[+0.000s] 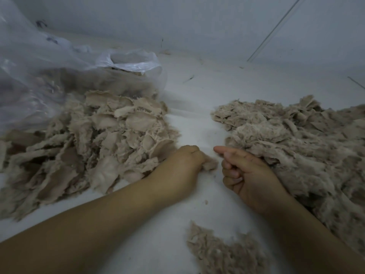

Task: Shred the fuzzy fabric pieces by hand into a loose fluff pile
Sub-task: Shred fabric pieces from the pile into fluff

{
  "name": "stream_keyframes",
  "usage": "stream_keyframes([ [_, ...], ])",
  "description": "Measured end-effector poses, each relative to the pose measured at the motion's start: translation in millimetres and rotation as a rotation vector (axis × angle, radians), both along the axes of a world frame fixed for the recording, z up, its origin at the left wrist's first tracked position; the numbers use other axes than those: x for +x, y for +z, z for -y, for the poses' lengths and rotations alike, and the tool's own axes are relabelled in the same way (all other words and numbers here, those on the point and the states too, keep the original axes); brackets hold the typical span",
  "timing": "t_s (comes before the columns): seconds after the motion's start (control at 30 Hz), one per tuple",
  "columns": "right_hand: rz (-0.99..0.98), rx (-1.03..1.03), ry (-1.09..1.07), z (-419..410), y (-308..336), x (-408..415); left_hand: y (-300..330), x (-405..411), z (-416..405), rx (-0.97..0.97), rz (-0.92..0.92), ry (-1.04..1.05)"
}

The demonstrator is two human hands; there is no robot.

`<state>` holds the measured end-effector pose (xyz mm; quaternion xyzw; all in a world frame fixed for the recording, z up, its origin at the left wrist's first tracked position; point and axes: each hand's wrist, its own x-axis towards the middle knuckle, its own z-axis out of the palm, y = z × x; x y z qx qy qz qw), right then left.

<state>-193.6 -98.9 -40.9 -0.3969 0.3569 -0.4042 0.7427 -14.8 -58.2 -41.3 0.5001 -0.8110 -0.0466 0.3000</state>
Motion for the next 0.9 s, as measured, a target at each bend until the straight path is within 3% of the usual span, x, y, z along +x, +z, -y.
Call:
stream_keyframes([
  [0.1, -0.013, -0.018, 0.031, -1, 2, 0, 10, -26, 11, 0.037, -0.245, 0.142],
  [0.23, -0.020, -0.037, 0.051, -2, 3, -2, 10, -48, 22, 0.341, -0.868, 0.264],
  [0.3, -0.032, -0.042, 0.063, -2, 3, -2, 3, -49, 21, 0.411, -1.035, 0.288],
  [0.53, 0.012, 0.007, 0.071, -1, 6, -2, 2, -37, 18, 0.471, -1.308, 0.173],
  [0.7, 0.010, -0.008, 0.037, -6, 10, -2, 3, -35, 14, 0.588, -1.144, 0.066],
  [0.83, 0.037, 0.011, -0.010, -6, 9, -2, 5, -28, 14, 0.652, -1.410, 0.025],
  [0.9, 0.033, 0.012, -0.022, -6, 9, -2, 5, -28, 14, 0.663, -1.405, 0.031],
])
